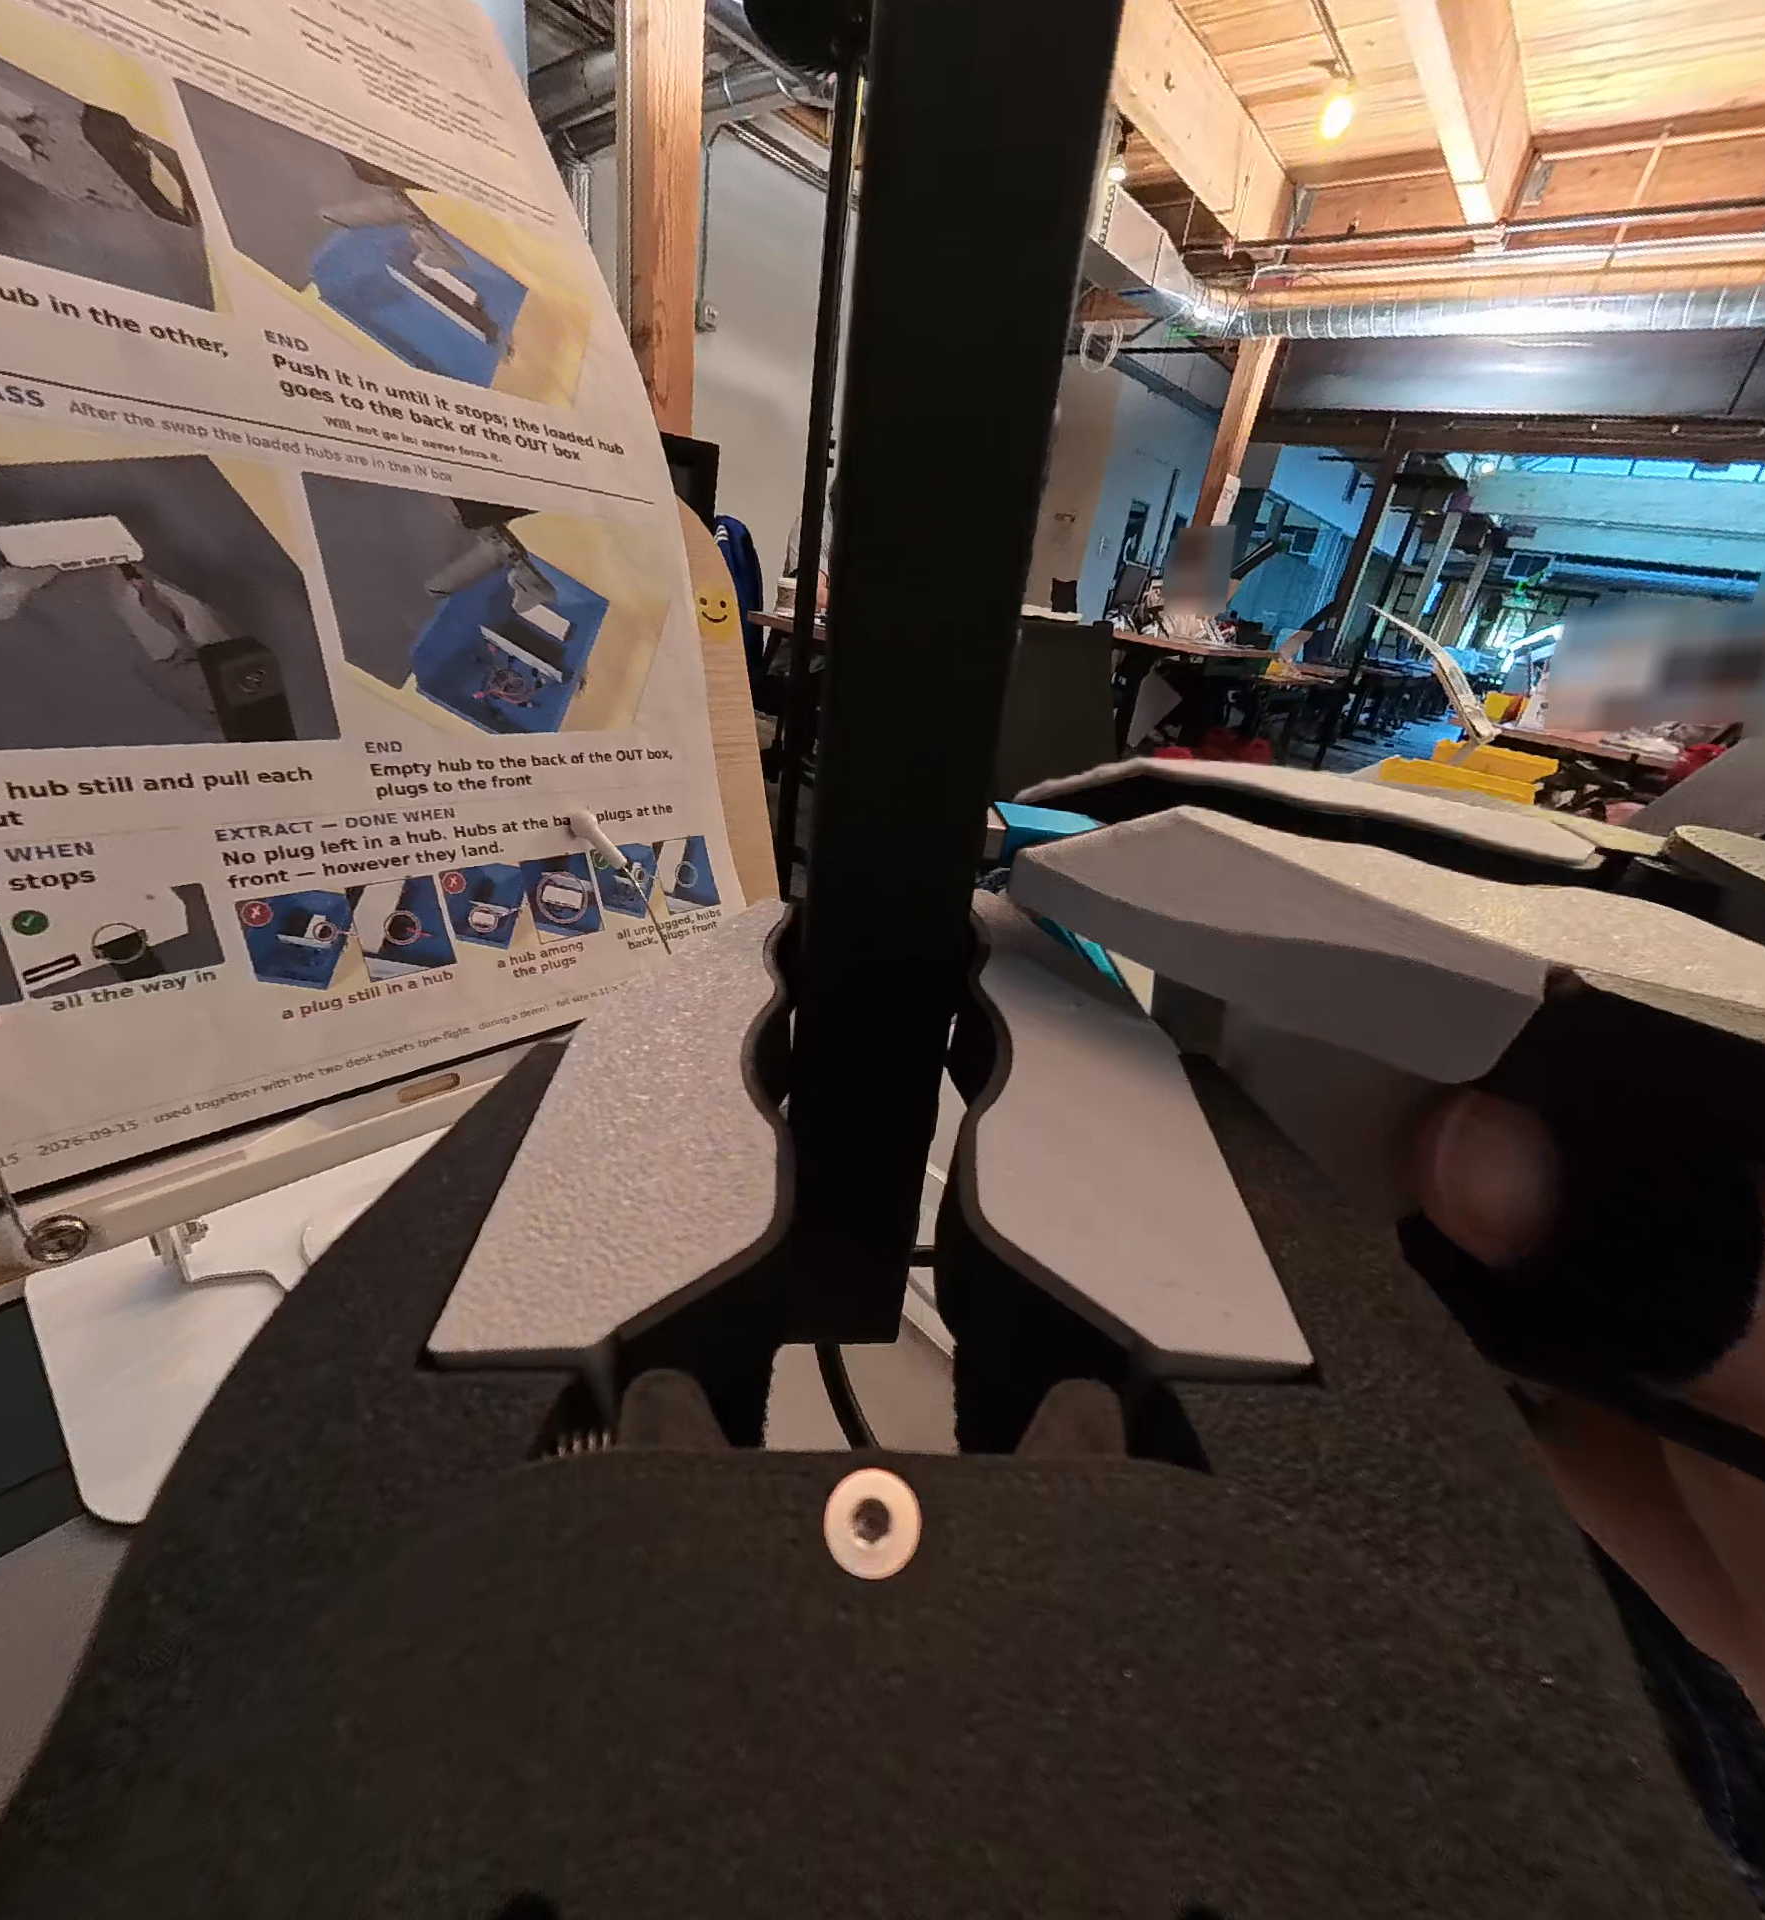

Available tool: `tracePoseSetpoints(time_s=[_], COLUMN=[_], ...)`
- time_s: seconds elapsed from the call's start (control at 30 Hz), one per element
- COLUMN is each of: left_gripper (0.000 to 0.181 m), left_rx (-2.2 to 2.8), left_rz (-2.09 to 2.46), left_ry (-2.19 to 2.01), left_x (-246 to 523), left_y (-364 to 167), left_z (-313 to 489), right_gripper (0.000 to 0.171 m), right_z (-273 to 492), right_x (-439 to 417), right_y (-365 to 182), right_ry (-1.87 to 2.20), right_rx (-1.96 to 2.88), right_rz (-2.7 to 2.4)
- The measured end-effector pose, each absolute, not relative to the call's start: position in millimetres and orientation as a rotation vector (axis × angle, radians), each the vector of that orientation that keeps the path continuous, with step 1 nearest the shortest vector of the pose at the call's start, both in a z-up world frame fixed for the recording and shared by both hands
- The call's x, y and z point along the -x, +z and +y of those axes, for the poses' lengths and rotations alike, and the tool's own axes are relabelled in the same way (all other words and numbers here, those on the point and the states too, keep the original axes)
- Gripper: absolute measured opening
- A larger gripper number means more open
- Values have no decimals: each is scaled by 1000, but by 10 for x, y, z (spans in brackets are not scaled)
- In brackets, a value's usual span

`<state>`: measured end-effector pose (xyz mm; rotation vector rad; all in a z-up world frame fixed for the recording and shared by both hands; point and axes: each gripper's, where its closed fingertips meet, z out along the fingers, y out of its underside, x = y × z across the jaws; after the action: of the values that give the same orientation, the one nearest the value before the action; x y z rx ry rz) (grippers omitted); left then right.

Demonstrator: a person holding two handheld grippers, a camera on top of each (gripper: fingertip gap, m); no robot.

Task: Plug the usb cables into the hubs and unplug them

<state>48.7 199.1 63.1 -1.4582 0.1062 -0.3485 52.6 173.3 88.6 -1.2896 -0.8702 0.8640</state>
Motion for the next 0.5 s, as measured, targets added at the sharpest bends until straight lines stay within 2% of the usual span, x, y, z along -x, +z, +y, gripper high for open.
tracePoseSetpoints(time_s=[0.07, 0.5], left_gripper=[26, 27], left_rx=[1460, 1469], left_rz=[107, 107], left_ry=[-347, -316], left_x=[-480, -370], left_y=[622, 630], left_z=[1996, 1958], right_gripper=[16, 15], right_z=[1714, 1650], right_x=[-505, -422], right_y=[879, 857], right_ry=[880, 937], right_rx=[1288, 1304], right_rz=[-881, -876])
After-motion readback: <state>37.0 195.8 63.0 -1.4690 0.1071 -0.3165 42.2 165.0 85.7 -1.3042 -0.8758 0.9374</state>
